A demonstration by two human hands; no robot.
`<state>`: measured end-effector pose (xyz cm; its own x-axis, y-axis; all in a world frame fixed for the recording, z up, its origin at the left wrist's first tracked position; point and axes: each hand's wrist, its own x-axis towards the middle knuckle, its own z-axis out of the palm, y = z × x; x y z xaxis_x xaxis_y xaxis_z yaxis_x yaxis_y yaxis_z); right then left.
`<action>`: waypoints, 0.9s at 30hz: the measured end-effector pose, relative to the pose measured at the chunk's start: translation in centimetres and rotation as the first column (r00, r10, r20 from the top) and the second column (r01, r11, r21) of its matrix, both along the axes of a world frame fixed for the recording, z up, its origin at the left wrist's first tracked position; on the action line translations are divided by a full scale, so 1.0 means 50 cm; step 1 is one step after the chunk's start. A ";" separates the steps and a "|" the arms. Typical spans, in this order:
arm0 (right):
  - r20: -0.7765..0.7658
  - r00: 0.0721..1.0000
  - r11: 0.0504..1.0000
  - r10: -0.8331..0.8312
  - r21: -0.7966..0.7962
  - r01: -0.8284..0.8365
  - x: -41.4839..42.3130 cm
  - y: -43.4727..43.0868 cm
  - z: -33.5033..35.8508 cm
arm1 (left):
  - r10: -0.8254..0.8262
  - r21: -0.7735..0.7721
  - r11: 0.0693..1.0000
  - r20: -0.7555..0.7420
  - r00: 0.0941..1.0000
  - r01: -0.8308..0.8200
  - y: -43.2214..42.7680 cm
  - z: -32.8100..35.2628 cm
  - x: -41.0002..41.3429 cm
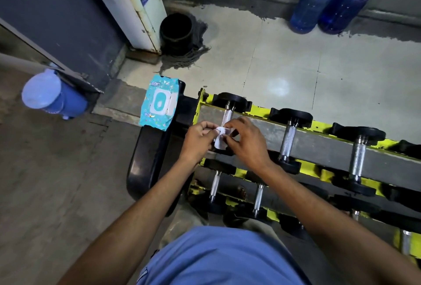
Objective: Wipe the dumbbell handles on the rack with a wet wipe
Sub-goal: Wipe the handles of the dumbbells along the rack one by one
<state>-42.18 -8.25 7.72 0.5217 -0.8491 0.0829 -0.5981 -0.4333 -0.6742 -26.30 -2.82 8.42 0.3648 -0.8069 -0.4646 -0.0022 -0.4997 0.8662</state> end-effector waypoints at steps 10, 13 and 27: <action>-0.535 0.838 0.917 0.102 -0.276 -0.288 0.049 -0.157 -0.054 | -0.655 0.309 0.742 0.520 0.548 0.595 0.045 -0.075 0.007; -0.644 0.720 0.873 0.258 -0.163 -0.459 0.046 -0.156 -0.092 | -0.759 0.419 0.607 0.557 0.337 0.675 0.071 -0.103 0.000; -0.666 0.490 0.695 0.563 0.060 -0.717 0.095 -0.153 -0.097 | -0.755 0.516 0.586 0.627 0.191 0.625 0.137 -0.121 -0.036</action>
